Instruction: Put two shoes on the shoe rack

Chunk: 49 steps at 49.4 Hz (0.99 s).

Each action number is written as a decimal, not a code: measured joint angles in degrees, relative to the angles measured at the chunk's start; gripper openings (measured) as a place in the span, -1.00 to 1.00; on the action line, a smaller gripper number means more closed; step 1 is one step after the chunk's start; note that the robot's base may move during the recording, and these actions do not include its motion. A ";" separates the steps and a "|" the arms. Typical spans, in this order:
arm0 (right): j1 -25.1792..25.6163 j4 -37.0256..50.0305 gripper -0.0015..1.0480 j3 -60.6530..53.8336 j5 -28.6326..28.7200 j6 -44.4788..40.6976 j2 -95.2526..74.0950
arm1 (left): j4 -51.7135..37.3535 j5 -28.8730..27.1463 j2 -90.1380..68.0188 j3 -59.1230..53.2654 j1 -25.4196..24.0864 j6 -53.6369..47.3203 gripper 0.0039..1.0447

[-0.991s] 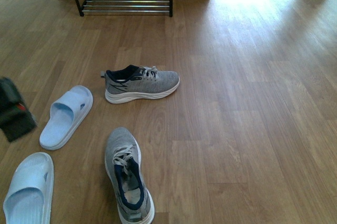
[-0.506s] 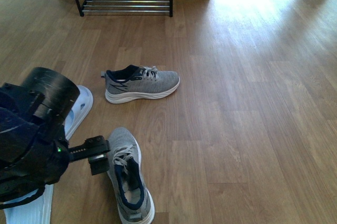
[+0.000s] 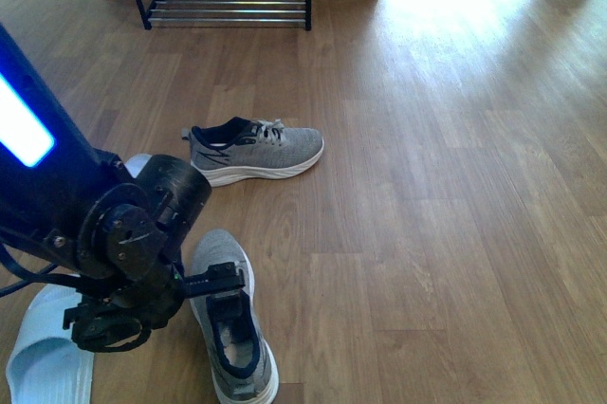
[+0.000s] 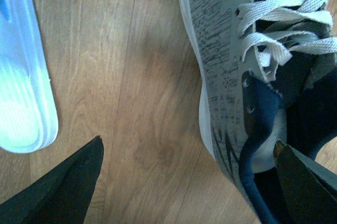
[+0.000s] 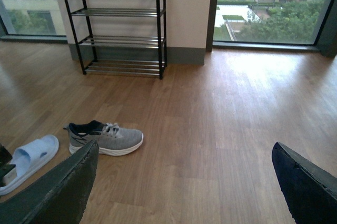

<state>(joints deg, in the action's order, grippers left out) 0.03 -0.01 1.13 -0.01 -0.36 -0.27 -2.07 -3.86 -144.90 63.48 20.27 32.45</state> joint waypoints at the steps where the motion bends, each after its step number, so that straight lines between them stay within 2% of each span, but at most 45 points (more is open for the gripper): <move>1: 0.00 0.00 0.82 0.00 0.00 0.00 0.00 | 0.52 -0.02 -0.68 0.81 0.20 -0.02 0.83; 19: 0.00 0.00 0.82 0.00 0.00 0.00 0.00 | -0.17 0.28 -8.41 7.65 2.45 -0.50 0.83; 25: 0.00 0.00 0.82 0.00 0.00 -0.02 0.00 | 0.33 -0.83 -10.25 9.07 2.32 -1.49 0.83; 36: 0.00 0.00 0.82 0.00 0.00 0.00 0.00 | -0.26 0.83 -13.38 11.30 1.84 -2.84 0.83; 40: 0.00 0.00 0.82 0.00 0.00 0.00 0.00 | -2.19 -1.03 -13.81 11.63 1.86 -3.87 0.82; 49: 0.00 0.00 0.82 0.00 0.00 -0.02 0.00 | -2.71 -3.10 -14.21 12.04 1.68 -5.25 0.28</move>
<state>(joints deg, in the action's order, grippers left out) 0.03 -0.01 1.13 -0.01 -0.38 -0.27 -4.78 -6.96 -159.11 75.53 21.96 27.20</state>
